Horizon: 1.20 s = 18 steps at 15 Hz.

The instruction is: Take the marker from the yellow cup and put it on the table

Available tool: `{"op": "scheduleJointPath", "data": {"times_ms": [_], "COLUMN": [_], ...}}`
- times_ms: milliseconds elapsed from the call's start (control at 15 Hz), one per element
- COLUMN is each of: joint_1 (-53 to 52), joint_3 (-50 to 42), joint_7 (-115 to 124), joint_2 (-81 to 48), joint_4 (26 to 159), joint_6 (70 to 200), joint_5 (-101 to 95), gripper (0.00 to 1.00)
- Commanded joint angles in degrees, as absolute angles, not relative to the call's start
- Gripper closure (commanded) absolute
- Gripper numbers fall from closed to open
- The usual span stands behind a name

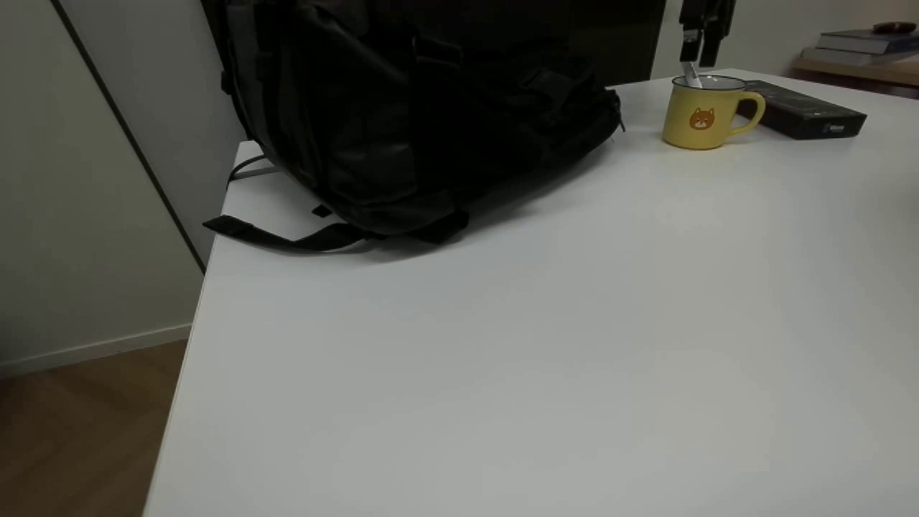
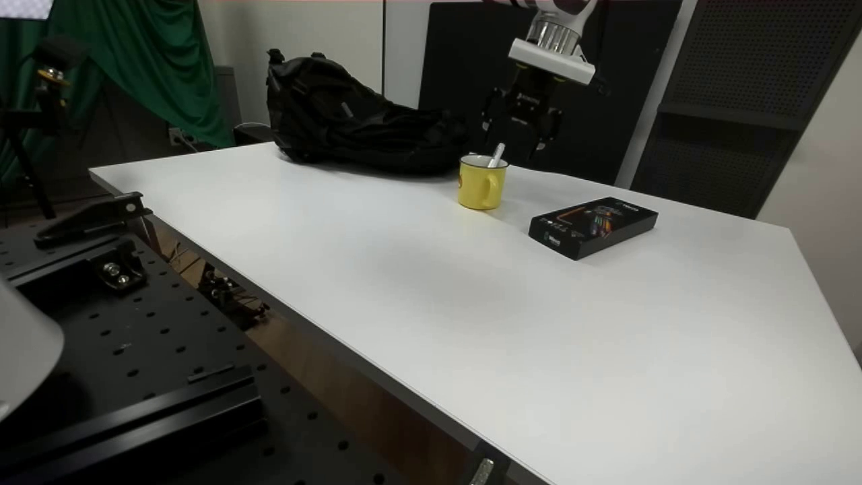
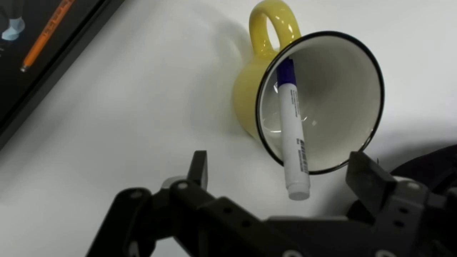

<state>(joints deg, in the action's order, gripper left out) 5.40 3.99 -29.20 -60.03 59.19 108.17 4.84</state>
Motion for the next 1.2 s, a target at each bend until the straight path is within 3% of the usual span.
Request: {"op": "scheduleJointPath", "data": {"times_ms": [0,67,133,267,867,1133], "joint_1": [5.2,5.1,5.1,5.0,4.4,3.8], "joint_3": [4.1,4.1,4.1,4.1,3.8,3.4], "joint_7": [-26.8,-26.9,-26.9,-26.9,-26.1,-25.3], "joint_2": [-59.5,-59.4,-59.3,-59.2,-59.5,-58.8], "joint_4": [58.6,58.7,58.7,59.0,58.8,59.0], "joint_6": [107.7,107.7,107.7,108.0,108.6,108.8], "joint_5": [3.3,3.2,3.1,3.0,1.9,1.2], "gripper": [0.00,0.00,0.25,0.32,0.95,0.97]}}
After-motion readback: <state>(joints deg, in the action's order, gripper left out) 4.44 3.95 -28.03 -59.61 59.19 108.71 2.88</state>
